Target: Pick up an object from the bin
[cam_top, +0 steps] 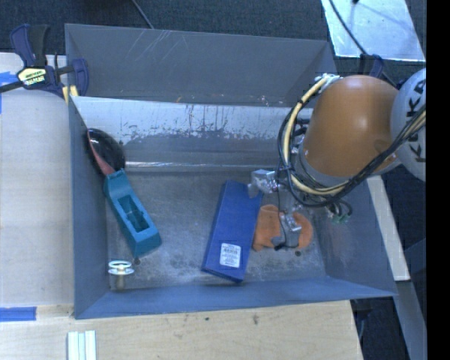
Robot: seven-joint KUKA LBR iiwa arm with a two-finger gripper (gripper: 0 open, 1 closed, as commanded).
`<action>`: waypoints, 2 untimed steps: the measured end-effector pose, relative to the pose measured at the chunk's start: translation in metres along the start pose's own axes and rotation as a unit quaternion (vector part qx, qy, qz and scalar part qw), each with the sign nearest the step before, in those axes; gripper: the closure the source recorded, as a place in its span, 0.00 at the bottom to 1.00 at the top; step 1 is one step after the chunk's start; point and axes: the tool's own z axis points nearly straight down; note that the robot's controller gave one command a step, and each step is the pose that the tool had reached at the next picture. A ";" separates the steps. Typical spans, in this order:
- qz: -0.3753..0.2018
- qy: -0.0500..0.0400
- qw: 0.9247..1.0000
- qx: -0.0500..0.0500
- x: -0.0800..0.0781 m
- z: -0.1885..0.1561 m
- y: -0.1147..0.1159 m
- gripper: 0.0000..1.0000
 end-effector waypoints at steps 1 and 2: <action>-0.032 0.001 0.999 0.001 -0.002 0.027 0.001 0.00; -0.007 0.000 1.000 0.000 -0.001 0.058 0.011 0.00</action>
Offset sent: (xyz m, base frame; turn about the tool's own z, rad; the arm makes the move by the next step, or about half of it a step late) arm -0.0047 0.0136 -0.0698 0.0081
